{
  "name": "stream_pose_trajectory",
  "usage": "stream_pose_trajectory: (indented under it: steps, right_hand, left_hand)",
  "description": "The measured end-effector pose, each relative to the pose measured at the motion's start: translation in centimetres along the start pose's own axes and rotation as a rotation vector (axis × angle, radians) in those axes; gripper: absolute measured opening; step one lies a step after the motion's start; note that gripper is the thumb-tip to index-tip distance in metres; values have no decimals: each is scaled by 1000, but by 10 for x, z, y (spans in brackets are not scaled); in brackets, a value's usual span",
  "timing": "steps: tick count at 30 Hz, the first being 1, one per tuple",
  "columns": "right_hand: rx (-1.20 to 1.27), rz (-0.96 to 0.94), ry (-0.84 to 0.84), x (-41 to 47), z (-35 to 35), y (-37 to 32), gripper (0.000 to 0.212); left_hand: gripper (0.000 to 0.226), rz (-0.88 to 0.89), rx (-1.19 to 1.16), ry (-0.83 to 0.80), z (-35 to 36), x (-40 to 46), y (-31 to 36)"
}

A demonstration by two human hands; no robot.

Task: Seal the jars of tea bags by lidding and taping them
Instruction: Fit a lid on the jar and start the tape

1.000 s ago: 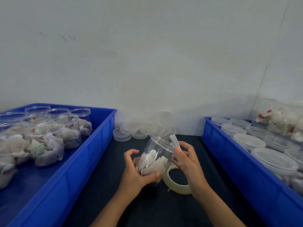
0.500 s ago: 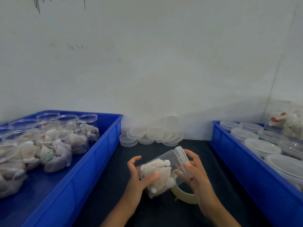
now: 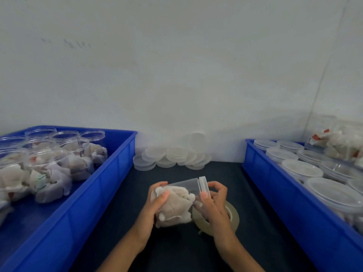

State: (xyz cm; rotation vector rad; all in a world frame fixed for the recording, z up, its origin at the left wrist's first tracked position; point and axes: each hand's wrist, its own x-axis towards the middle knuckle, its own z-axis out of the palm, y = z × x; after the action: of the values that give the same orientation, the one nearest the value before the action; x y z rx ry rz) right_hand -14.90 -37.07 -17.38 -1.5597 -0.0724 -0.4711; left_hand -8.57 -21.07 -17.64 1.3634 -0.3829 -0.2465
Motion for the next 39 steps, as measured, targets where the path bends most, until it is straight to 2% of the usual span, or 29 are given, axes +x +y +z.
stream_pose_trajectory:
  steps: [3, 7, 11, 13, 16, 19, 21, 23, 25, 27, 30, 34, 39]
  right_hand:
    - [-34, -93, -91, -4, -2, -6, 58]
    - [-148, -256, -156, -10, -3, -13, 61]
    - [-270, -339, -195, -11, -1, -15, 61]
    - [-242, -309, -185, -8, 0, -16, 59]
    - [-115, -147, -135, -6, -1, -12, 58]
    - [-36, 8, -67, 2, -1, -13, 43]
    - [-112, 61, -64, 9, -1, -14, 32]
    - [-210, 36, -48, 12, -3, -15, 39]
    - [-261, -109, -84, 4, -5, -16, 51]
    - [-282, -157, -85, -6, -4, -14, 56]
    - [-247, -156, -43, -8, -1, -11, 53]
    - [-229, -135, 24, -3, -1, -18, 59]
    - [-127, -26, 47, 4, 0, -23, 48]
  left_hand:
    - [53, -74, -5, -5, -7, 1, 5]
    - [51, -201, -74, -111, -13, 2, 14]
    - [49, -220, -92, -172, -18, 4, 15]
    - [48, -202, -104, -147, -13, 2, 13]
    - [51, -100, -49, -47, 0, -1, 8]
    - [64, 83, 44, -29, 7, -3, 7]
    - [60, 103, 74, -17, 7, -4, 6]
    - [54, 51, 28, 5, 5, -3, 5]
    - [51, -13, -57, 24, 3, -2, 2]
    - [50, -45, -97, 41, 5, -4, -1]
    - [50, -5, -51, 67, 10, -5, -2]
    - [47, 88, 32, 106, 15, -4, 1]
    - [46, 175, 88, 129, 17, -4, 3]
